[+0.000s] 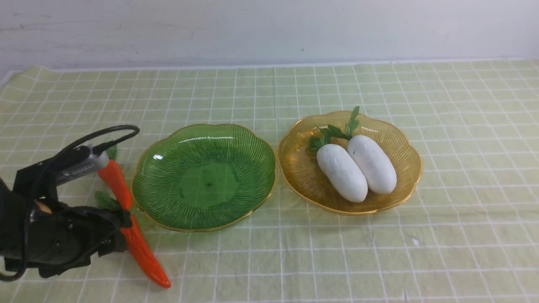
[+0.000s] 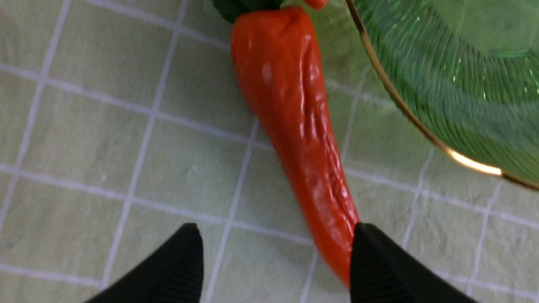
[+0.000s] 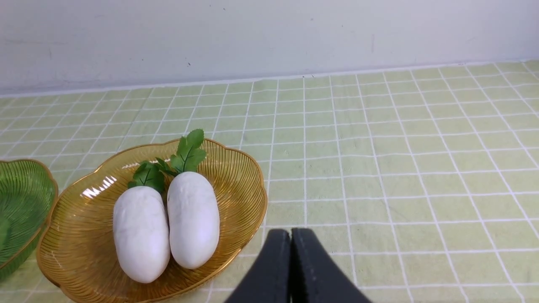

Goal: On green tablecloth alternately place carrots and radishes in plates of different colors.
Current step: 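Pick up the carrot and put it on the nearest plate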

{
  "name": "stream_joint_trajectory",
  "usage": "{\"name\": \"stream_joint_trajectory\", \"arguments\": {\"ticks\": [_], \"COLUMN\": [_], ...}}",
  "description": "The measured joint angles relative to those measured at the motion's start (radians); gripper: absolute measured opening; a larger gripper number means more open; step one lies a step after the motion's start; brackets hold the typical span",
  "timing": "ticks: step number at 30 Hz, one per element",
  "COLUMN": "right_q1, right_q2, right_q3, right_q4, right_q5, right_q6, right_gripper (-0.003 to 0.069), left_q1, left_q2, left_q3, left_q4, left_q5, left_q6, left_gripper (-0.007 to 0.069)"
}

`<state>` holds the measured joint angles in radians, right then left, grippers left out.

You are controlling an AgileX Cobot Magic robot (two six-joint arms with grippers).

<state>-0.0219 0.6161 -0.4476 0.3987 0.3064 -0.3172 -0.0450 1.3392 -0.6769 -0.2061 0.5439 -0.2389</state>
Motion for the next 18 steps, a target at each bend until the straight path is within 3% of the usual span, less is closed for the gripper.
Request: {"name": "stream_joint_trajectory", "arguments": {"ticks": [13, 16, 17, 18], "right_q1": [0.000, 0.000, 0.000, 0.000], "right_q2": [0.000, 0.000, 0.000, 0.000], "right_q3": [0.000, 0.001, 0.001, 0.001], "right_q4": [0.000, 0.000, 0.000, 0.000], "right_q5": [0.000, 0.000, 0.000, 0.000], "right_q6": [0.000, 0.000, 0.000, 0.000], "right_gripper": [-0.0012, -0.0012, -0.0012, -0.0012], "left_q1": [0.000, 0.000, 0.000, 0.000], "left_q2": [0.241, 0.249, 0.249, 0.249], "left_q3": [-0.034, -0.040, -0.043, -0.043], "left_q4": [-0.061, -0.062, -0.045, -0.041], "left_q5": [-0.171, -0.173, -0.155, -0.152], "left_q6": [-0.005, 0.002, 0.011, 0.012], "left_gripper": [0.0421, 0.0371, 0.0301, 0.0293]}}
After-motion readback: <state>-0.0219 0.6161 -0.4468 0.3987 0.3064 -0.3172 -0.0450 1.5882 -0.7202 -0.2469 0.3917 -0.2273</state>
